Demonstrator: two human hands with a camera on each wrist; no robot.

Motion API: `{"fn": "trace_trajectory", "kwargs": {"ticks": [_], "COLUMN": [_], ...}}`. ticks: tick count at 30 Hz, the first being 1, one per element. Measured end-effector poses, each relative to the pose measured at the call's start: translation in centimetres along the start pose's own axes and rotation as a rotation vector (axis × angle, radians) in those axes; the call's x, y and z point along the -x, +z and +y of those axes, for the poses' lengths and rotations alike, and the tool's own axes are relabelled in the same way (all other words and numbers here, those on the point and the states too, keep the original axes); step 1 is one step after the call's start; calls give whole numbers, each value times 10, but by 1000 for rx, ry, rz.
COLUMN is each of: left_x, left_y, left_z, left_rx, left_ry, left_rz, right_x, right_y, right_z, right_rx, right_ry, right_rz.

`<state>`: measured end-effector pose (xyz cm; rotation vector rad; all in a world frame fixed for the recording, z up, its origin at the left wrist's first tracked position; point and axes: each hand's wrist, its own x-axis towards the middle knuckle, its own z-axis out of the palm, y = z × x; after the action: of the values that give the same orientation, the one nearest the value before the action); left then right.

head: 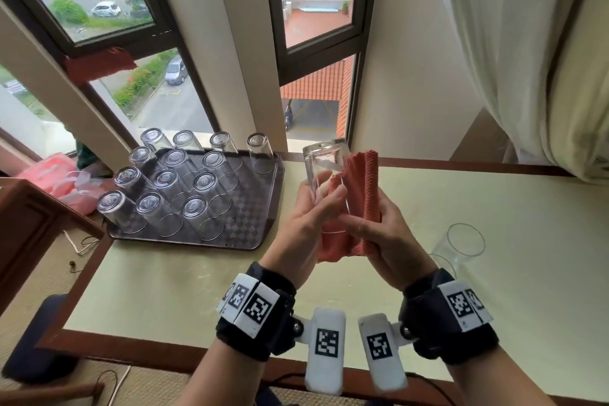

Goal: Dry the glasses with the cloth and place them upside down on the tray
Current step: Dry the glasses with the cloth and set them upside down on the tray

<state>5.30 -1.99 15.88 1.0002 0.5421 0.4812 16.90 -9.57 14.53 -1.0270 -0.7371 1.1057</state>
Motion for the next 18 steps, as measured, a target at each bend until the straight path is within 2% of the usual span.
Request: {"fn": "trace_trajectory", "kwargs": {"ticks": [3,6,9,14,16,18], "left_x": [-1,-6,-8,-1,0,1], "left_y": [1,-7,-20,-36,-40,-41], "left_z": [0,7,19,31,31,31], "left_rx": [-20,-52,-52,-136,-190,-206], "left_ry": [12,68,102,97,86,82], "left_rz": [-107,-107,-111,-243,-212,-124], "right_x": [6,9,14,19,16,13], "right_y": [-5,-13,-17,-18,-19,-19], "right_z": [-2,-7,-9,-5,-5,-6], "right_rx": [-29,46,91,104,130,134], "right_ry": [-72,-108,-83,-22,-8,14], "right_rz": [13,1,-24,-104,-82,-23]}}
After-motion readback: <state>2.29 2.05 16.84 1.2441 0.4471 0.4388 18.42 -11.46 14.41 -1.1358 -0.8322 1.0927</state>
